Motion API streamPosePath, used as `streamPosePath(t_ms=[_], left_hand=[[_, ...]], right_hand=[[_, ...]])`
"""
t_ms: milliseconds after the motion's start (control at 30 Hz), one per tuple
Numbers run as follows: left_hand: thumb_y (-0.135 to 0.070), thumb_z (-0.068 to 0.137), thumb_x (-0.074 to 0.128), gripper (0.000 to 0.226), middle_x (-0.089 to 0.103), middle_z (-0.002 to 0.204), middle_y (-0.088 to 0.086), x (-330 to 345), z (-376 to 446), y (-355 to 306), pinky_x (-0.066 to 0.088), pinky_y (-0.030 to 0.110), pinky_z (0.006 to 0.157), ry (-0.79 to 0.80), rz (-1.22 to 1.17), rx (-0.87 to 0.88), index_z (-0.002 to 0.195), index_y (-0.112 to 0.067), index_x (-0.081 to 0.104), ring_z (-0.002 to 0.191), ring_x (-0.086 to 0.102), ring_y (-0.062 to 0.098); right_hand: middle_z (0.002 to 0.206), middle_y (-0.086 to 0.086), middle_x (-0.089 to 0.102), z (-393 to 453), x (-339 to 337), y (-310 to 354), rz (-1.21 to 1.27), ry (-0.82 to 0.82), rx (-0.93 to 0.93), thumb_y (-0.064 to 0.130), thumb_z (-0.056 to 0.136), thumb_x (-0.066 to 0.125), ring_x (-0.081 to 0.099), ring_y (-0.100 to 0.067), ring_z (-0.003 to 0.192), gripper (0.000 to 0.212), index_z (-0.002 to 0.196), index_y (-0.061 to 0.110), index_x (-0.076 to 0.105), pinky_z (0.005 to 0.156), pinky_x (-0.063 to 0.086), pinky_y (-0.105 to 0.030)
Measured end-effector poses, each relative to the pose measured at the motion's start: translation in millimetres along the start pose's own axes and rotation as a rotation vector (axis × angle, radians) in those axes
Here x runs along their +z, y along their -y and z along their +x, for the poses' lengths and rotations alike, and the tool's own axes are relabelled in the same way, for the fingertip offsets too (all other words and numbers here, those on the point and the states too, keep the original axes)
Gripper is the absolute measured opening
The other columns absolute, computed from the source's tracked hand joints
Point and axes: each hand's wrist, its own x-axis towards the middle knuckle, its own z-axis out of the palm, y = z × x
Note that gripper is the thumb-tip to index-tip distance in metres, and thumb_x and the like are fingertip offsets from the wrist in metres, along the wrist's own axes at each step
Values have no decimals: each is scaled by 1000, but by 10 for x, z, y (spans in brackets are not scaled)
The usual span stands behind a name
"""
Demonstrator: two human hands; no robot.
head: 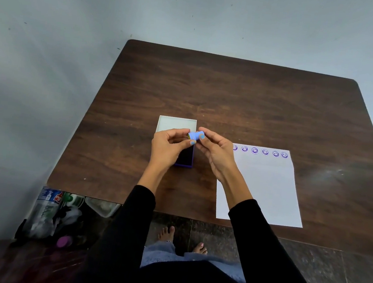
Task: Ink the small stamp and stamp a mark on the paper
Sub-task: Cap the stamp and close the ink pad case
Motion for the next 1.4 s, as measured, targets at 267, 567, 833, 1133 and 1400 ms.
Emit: streamPosePath(t_ms=[267,567,833,1133,1400], left_hand=[[1,72,77,38,70,105,18,12,-14,-52,53,42,94,14,-26,-45,108,4,67,98,68,27],[3,73,75,36,70,104,22,41,-4,-44,53,35,91,52,-43,-74,108,6,66,89,67,23],[7,79,68,41,64,115,12,-2,85,-22,52,16,84,-13,-5,-75,119,2,60,94,63,15],[-12,88,64,26,69,105,5,-87,136,44,50,42,99,-150,21,-135,113,-8,66,102,64,17],[-28,90,58,26,70,109,8,-269,265,71,49,46,98,-250,40,-167,106,-10,68,107,63,23]], right_hand=[[104,-11,68,10,-31,10,-17,-40,33,3,86,61,67,-18,92,28,113,-1,63,75,59,-20],[82,-6,69,-14,-8,-12,119,-120,188,4,86,62,69,-8,68,23,108,-2,64,62,57,-15],[102,-10,72,44,-94,29,-780,-248,-178,4,81,67,64,-15,88,23,104,8,69,78,48,-21],[109,-15,70,18,-163,-53,-1143,-200,-208,-1,79,53,62,-31,103,32,106,8,68,86,47,-30],[112,-12,69,21,-97,119,-1006,-217,-189,-1,73,55,64,-24,101,42,113,8,64,90,51,-32]])
